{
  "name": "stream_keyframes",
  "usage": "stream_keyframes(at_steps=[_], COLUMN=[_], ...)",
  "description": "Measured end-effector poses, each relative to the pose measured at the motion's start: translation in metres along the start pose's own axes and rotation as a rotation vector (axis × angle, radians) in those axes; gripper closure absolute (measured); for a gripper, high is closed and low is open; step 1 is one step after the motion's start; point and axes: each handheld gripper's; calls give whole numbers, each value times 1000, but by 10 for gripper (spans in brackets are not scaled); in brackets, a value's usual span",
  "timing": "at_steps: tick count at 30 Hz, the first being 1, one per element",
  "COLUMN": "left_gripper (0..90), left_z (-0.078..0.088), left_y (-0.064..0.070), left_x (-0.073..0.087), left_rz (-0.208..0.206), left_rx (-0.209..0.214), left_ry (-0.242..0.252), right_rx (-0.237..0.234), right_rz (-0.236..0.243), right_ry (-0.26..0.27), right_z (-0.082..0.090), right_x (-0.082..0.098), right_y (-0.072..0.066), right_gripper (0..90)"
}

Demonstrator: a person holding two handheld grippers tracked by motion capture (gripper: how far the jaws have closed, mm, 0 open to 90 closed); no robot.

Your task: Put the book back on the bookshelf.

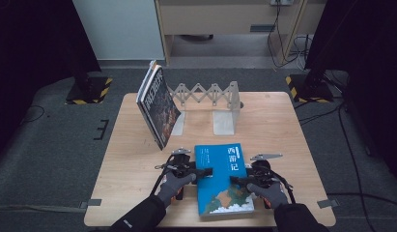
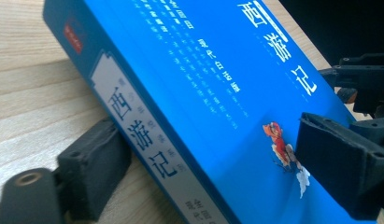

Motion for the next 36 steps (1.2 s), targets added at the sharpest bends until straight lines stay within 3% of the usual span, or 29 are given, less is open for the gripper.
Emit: stream_keyframes(at_steps=[2, 14, 22, 31, 34, 36], left_gripper=[151, 169, 179, 116, 154, 232], left_z=[1, 0, 0, -6, -4, -3], left_y=[0, -3, -5, -10, -12, -13], left_x=[0, -1, 0, 1, 1, 1], left_rz=[26, 26, 40, 52, 61, 77], left_rx=[17, 66, 80, 150, 141, 125], left_ry=[-9, -30, -14, 37, 32, 31], right_rx=[-1, -5, -2, 2, -1, 0], right_rz=[0, 3, 4, -2, -3, 1], right_ry=[-3, -3, -2, -2, -5, -4], right_z=[0, 0, 0, 0, 0, 0], right_x=[0, 0, 0, -1, -1, -1], right_y=[0, 1, 1, 1, 1, 1], right_gripper=[159, 158, 158, 158, 158, 158])
Point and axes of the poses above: each handheld gripper's, and its own axes: z roughly backward along the jaws, x roughly out of its underside, y roughly to its right, and after that the axes turned 7 degrees about -y, right-handed
